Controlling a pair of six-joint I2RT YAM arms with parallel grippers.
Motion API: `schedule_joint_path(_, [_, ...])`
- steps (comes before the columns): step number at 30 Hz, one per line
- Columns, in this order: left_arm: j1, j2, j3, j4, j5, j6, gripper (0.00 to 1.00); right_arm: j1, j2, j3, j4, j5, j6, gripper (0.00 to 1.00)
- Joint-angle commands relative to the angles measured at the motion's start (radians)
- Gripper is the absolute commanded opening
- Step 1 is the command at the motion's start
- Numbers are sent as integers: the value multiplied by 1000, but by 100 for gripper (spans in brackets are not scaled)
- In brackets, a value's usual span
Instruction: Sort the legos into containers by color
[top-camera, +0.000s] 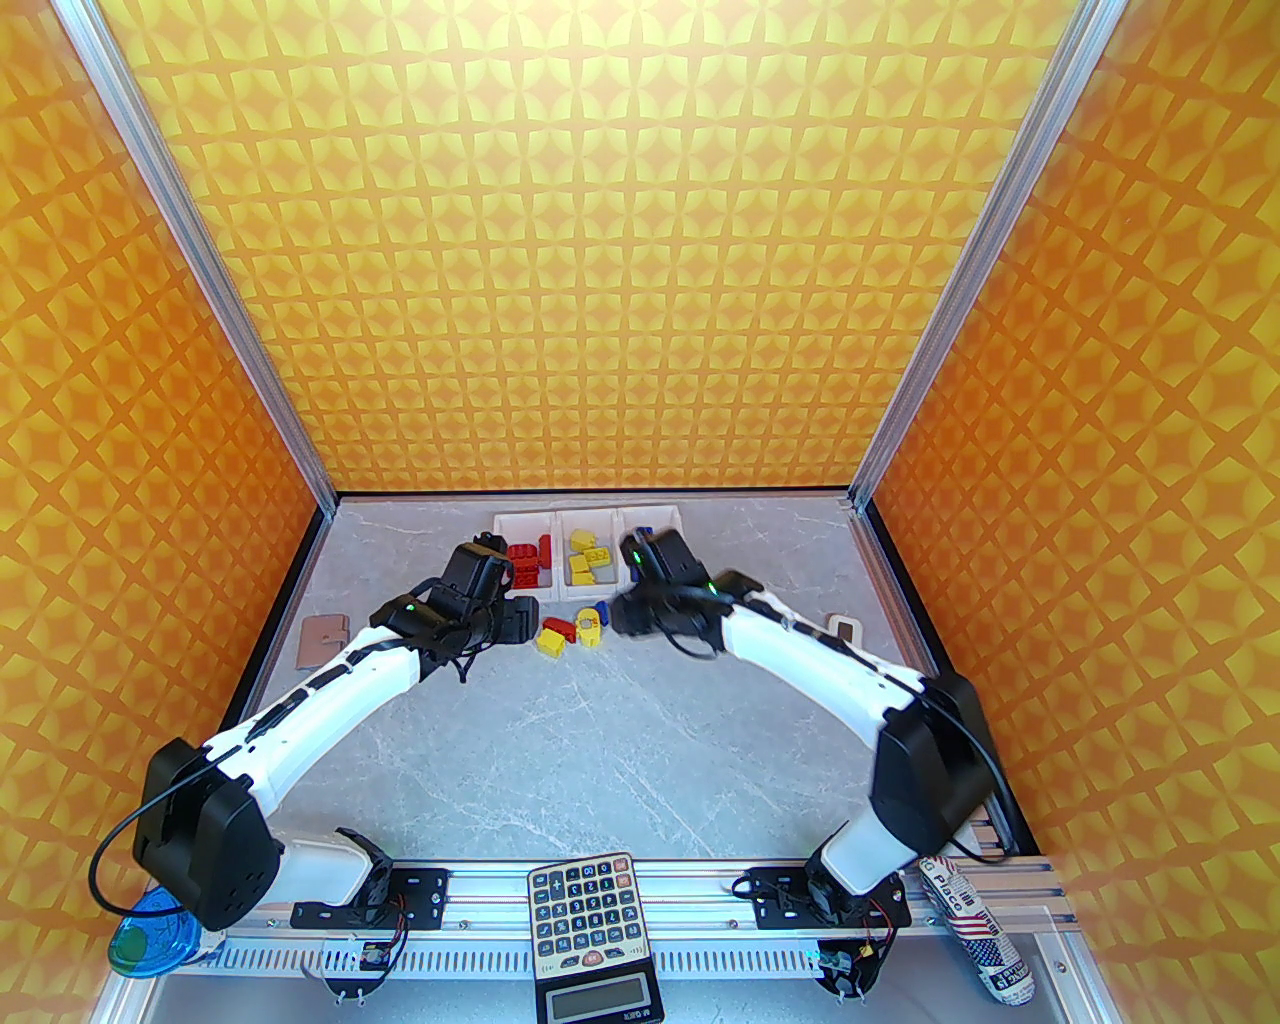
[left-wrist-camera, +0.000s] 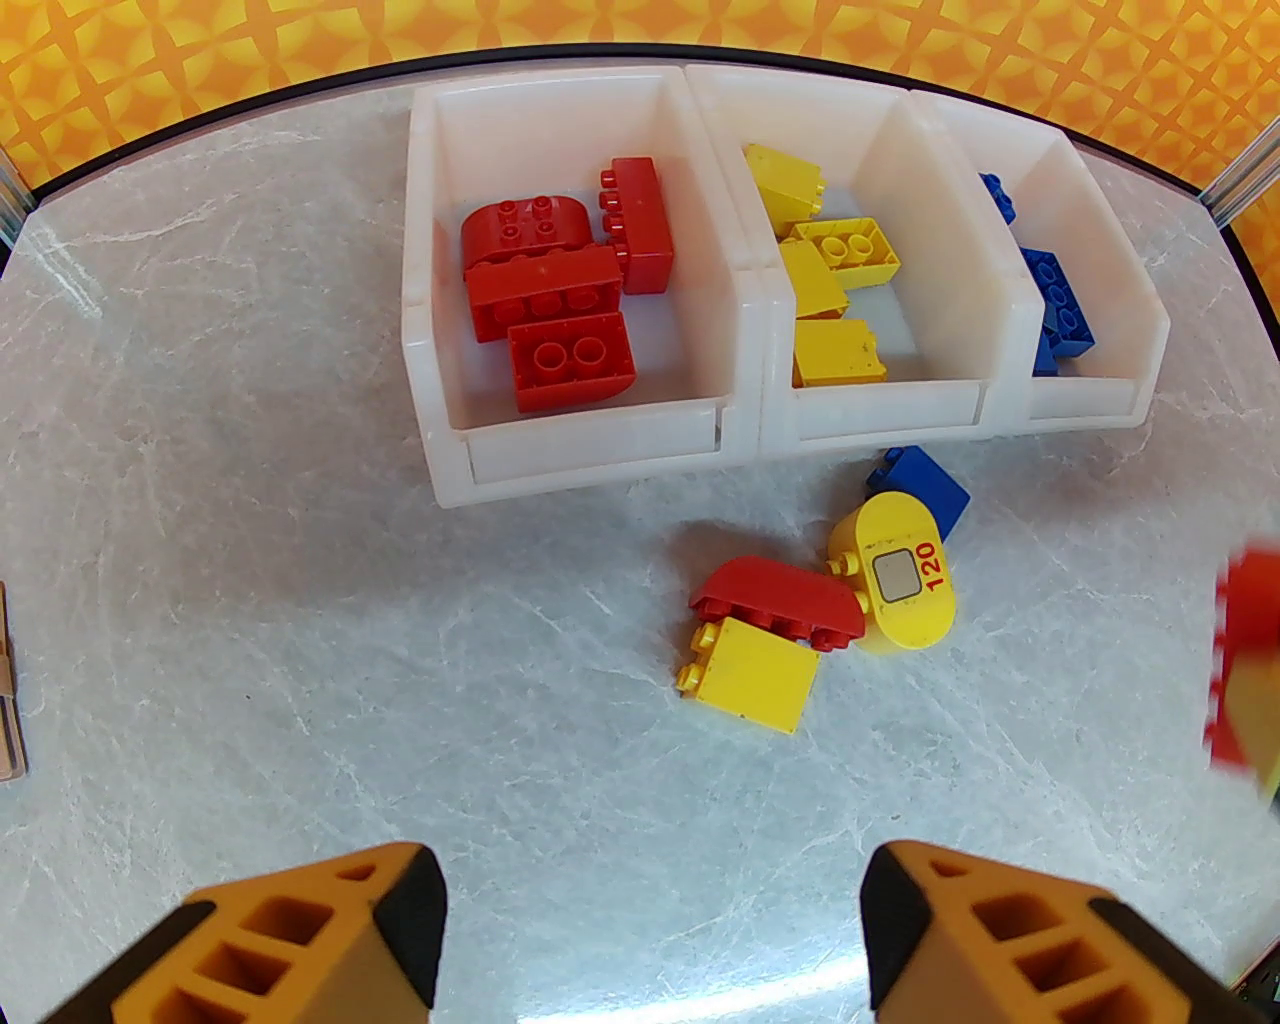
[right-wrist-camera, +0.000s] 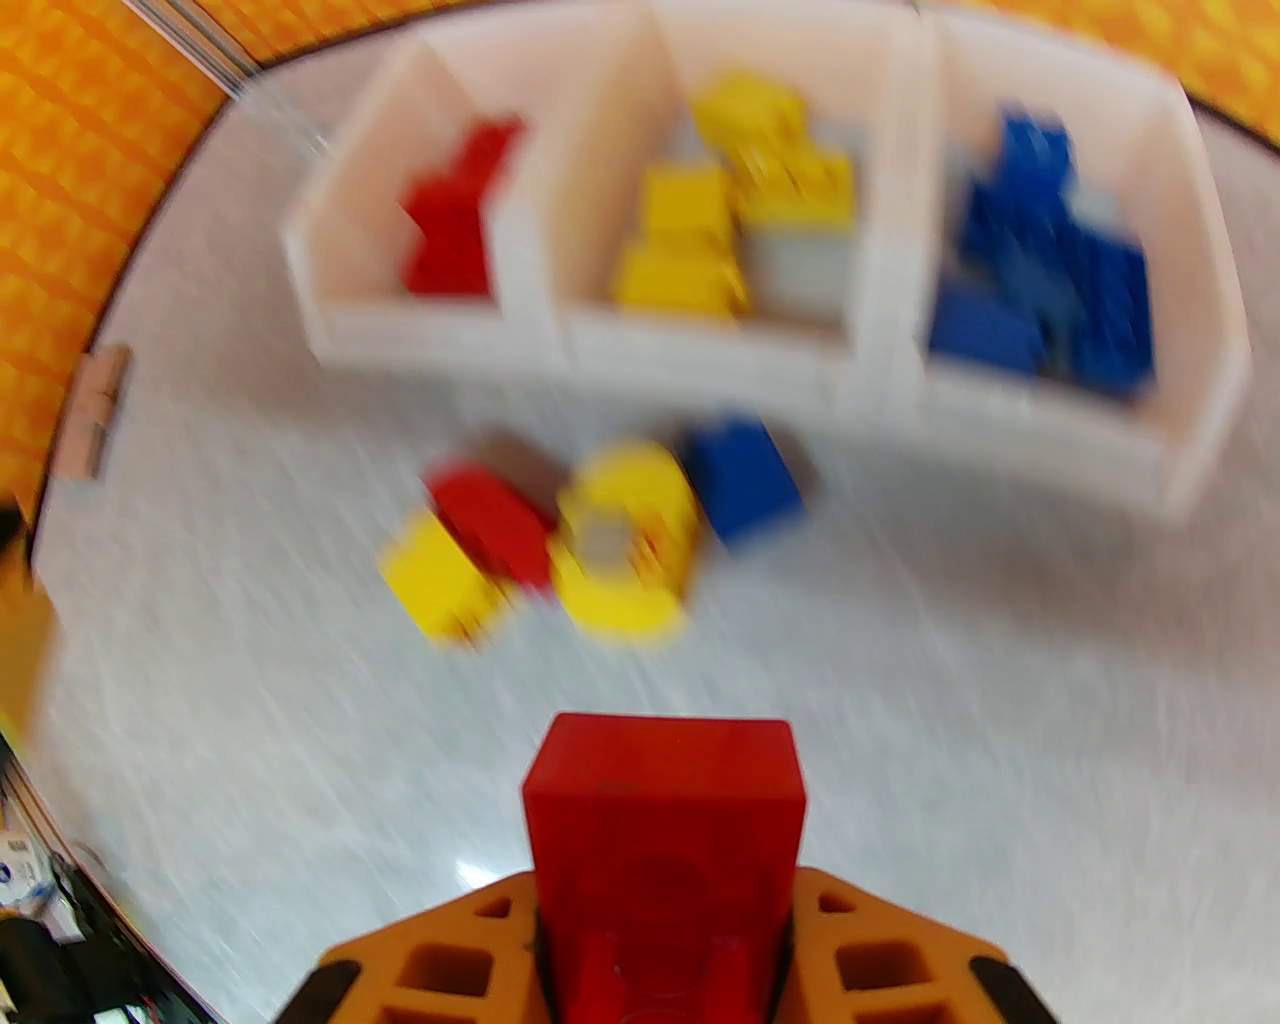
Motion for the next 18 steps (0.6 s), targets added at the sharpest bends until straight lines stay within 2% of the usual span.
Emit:
schedule_joint_path(1, [3, -31, -25, -23, 1, -15, 73, 4, 88, 125, 27, -26, -19, 25])
schedule_joint_path(18, [9, -162, -89, -105, -3, -55, 74, 4, 664, 774, 149, -175, 98, 26])
